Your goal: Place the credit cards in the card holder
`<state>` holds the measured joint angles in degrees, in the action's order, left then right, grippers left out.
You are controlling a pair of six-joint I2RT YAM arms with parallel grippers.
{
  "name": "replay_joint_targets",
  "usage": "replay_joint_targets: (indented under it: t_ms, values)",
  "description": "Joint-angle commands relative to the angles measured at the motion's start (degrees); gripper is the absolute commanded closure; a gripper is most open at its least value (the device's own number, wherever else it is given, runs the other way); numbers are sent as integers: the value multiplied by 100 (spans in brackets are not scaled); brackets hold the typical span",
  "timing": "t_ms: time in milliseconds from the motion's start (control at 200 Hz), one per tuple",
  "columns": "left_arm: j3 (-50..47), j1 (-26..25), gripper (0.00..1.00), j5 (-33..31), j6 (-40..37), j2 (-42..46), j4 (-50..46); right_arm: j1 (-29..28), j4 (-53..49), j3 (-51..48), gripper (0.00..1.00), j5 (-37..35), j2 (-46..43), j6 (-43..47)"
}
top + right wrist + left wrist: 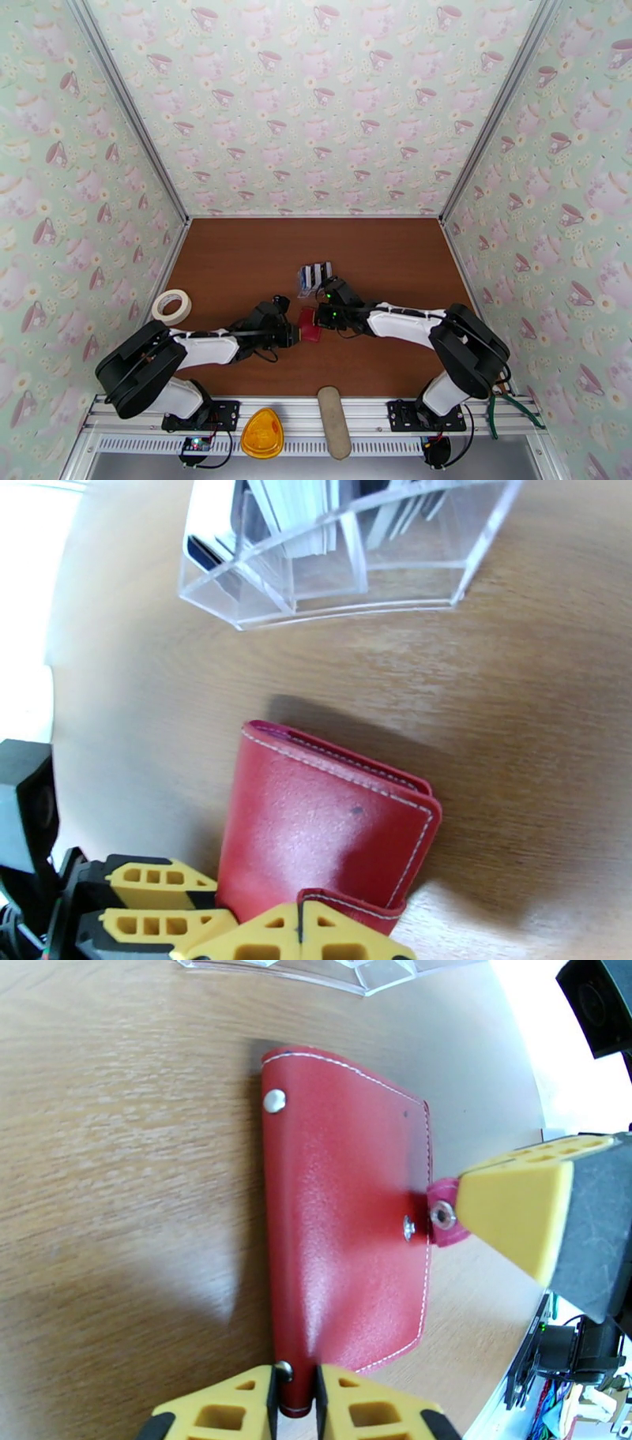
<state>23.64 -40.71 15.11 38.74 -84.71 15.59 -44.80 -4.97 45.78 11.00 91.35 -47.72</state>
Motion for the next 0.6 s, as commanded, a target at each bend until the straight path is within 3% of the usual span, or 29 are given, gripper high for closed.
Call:
replay_joint_targets:
  t_ms: [0,195,591]
  values:
    - [-50,-16,78,-307,79,-214,-364,19,-217,42,100,46,-384,100]
    - [-146,-17,77,-312,253,-57,-288,22,-1039,-10,100,-439,-726,197]
    - [-248,-27,76,-246,502,15,-23,-19,-1219,-803,100,-908,-982,-263]
